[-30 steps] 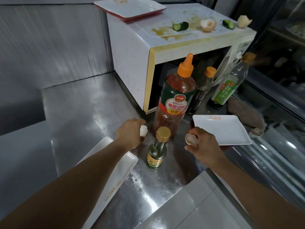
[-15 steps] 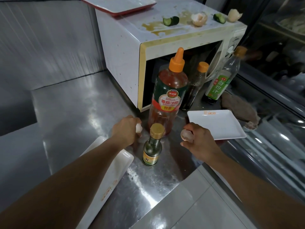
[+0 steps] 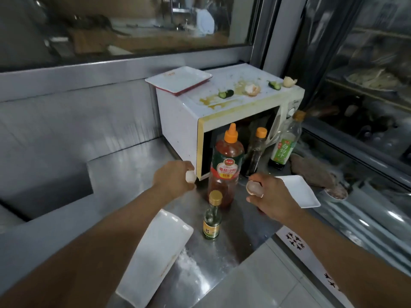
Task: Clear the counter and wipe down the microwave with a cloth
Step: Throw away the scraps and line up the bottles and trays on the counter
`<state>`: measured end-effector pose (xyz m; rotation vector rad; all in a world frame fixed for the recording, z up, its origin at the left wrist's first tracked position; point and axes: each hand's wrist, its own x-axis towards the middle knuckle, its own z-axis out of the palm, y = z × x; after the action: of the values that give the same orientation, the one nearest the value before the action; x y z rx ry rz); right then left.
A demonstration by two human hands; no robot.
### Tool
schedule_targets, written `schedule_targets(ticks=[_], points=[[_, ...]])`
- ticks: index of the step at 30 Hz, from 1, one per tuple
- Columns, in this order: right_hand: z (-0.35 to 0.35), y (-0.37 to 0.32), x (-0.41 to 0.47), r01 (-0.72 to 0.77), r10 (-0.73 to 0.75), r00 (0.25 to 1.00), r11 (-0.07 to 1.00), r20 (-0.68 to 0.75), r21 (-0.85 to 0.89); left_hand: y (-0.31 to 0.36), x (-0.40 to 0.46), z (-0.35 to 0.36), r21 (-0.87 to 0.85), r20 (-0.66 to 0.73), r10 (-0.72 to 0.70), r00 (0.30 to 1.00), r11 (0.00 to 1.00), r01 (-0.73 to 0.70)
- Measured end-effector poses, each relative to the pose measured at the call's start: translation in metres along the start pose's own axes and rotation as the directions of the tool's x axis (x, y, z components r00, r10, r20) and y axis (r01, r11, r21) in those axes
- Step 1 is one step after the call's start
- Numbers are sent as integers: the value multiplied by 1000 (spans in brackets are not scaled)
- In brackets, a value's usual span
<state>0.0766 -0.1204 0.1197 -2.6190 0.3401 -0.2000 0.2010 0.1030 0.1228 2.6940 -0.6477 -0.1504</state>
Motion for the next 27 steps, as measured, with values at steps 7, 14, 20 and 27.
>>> schedule_targets(ticks=[7,14,20,27], points=[[-43,-16,0,45,-46,996,999,-77,-17,42,-13,-48,-9,-51,42,998,999,-43],[-87,-10,15,122,-119,987,992,-109,16,89,-9,-76,-34,-114,58,992,997,-63],[-121,17,49,208,-206,970,978,-130,4,133,8,-77,-31,-174,25,984,999,-31],[-167,66,104,265,-263,961,964,-89,13,194,47,-71,-81,-270,-81,959,995,61]])
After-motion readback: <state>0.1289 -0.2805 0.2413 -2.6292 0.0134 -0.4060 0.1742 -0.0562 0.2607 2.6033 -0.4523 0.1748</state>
